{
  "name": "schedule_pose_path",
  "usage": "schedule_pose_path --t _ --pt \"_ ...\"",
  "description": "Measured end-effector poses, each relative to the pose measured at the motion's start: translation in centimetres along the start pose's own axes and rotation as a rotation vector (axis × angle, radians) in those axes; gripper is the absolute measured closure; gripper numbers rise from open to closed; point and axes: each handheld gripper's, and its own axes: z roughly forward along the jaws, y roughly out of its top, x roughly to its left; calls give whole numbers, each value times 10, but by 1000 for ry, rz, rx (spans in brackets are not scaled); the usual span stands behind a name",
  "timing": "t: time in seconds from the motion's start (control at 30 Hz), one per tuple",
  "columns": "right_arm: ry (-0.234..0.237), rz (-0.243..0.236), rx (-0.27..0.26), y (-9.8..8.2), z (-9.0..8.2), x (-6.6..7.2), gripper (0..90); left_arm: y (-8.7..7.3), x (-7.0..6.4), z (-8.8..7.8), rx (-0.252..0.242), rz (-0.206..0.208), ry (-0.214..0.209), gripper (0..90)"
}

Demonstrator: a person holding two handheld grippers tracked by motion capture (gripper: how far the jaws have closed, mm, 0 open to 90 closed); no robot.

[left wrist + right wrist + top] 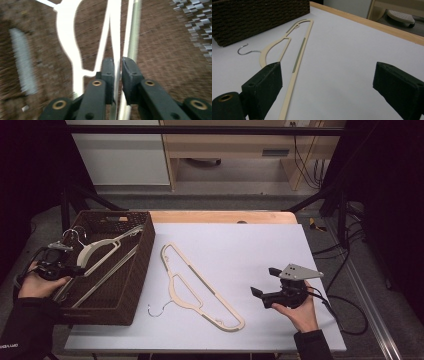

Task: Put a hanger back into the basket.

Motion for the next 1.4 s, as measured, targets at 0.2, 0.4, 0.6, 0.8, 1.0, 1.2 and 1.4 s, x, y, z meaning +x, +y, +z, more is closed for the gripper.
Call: schedule_pose_path --t 0.2,0.4,0.6,0.8,1.0,1.2,1.4 --pt "8 -10 -5 2 1 2 91 -9 7 -6 -25 -29 53 728" --pt "16 -12 -11 5 2 5 91 -13 0 -27 -153 -18 46 644" --pt "25 -15 -22 10 2 9 92 -14 -25 -46 -340 -21 4 476" --pt "29 -10 -22 14 7 13 94 -11 -64 -46 -457 17 -69 320" --pt "63 -6 -24 18 13 19 97 -8 -103 -43 -552 34 -201 203" --pt "85 -11 -2 20 21 29 99 -9 -136 -41 -625 95 -277 120" --pt "98 -1 25 19 32 37 98 -9 -155 -36 -613 127 -276 75"
